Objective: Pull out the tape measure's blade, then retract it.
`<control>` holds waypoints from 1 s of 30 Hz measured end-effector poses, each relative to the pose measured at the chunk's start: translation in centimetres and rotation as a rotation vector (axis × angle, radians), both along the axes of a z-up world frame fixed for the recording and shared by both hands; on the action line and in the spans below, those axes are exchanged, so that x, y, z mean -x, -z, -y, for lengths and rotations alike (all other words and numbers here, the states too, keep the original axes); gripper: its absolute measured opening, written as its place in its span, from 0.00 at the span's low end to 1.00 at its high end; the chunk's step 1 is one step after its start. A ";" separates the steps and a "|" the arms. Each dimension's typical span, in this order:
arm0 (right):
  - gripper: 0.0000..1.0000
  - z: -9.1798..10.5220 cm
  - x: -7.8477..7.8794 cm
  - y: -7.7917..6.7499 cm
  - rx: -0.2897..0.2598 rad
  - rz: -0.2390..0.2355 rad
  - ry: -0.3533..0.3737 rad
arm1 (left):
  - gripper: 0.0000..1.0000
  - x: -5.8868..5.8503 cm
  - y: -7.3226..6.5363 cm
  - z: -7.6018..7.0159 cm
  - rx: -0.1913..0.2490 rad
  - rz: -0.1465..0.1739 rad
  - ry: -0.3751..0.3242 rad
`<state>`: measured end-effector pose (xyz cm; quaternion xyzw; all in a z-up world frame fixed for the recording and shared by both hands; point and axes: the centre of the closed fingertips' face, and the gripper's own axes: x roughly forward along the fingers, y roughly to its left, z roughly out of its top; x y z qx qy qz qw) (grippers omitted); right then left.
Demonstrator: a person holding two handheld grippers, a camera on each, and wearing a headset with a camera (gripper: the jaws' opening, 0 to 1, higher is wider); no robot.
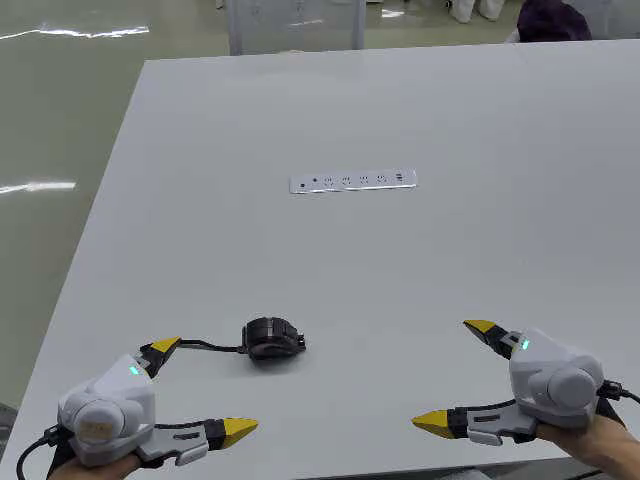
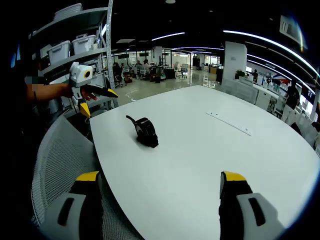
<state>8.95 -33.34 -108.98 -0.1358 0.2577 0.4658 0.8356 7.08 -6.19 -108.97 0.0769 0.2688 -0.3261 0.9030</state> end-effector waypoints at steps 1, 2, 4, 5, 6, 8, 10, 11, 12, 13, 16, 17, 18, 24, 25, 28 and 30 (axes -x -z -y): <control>1.00 0.0 0.0 0.0 0.000 -0.001 0.000 | 0.99 0.0 0.0 0.0 0.000 0.000 -0.001; 1.00 0.0 0.0 0.0 0.000 0.000 0.000 | 0.99 0.0 0.0 -0.1 0.000 0.000 -0.002; 1.00 0.0 0.0 0.0 0.000 0.000 -0.001 | 0.99 0.0 0.0 -0.1 0.000 0.001 -0.002; 1.00 0.0 0.0 0.0 0.002 -0.001 -0.002 | 0.99 0.0 0.0 -0.1 -0.001 0.001 -0.003; 1.00 0.0 0.0 0.1 0.003 -0.002 -0.003 | 0.99 0.0 0.0 -0.1 -0.001 0.001 -0.003; 1.00 -0.1 0.0 0.1 0.003 -0.003 -0.004 | 0.99 0.1 0.0 -0.2 -0.001 0.000 -0.004; 1.00 -0.1 0.0 0.1 0.002 -0.002 -0.006 | 0.99 0.1 0.0 -0.2 -0.001 0.001 -0.004; 1.00 -0.1 0.0 0.1 0.002 -0.002 -0.006 | 0.99 0.1 0.0 -0.3 -0.001 0.001 -0.004; 1.00 -0.1 0.0 0.1 0.003 -0.003 -0.007 | 0.99 0.1 0.0 -0.3 -0.001 0.000 -0.005; 1.00 -0.1 0.0 0.1 0.003 -0.003 -0.007 | 0.99 0.1 0.0 -0.3 -0.002 0.000 -0.005; 1.00 -0.1 -0.1 0.2 0.004 -0.004 -0.008 | 0.99 0.1 0.0 -0.3 -0.003 0.000 -0.005; 1.00 -0.1 -0.1 0.2 0.004 -0.005 -0.008 | 0.99 0.1 0.0 -0.3 -0.004 0.001 -0.004; 1.00 0.0 -0.1 0.2 0.003 -0.004 -0.008 | 0.99 0.0 -0.1 -0.3 -0.004 0.002 -0.005; 0.99 0.1 -0.2 0.3 0.006 -0.007 -0.010 | 0.99 -0.2 -0.1 -0.3 -0.003 0.006 -0.007; 0.99 0.1 -0.2 0.3 0.007 -0.007 -0.012 | 0.99 -0.2 -0.1 -0.3 -0.003 0.005 -0.006; 0.99 0.1 -0.2 0.3 0.007 -0.006 -0.016 | 0.99 -0.3 0.0 -0.2 -0.006 0.003 -0.004; 0.99 0.1 -0.2 0.3 0.008 -0.007 -0.021 | 0.99 -0.3 0.1 -0.2 -0.009 0.000 0.000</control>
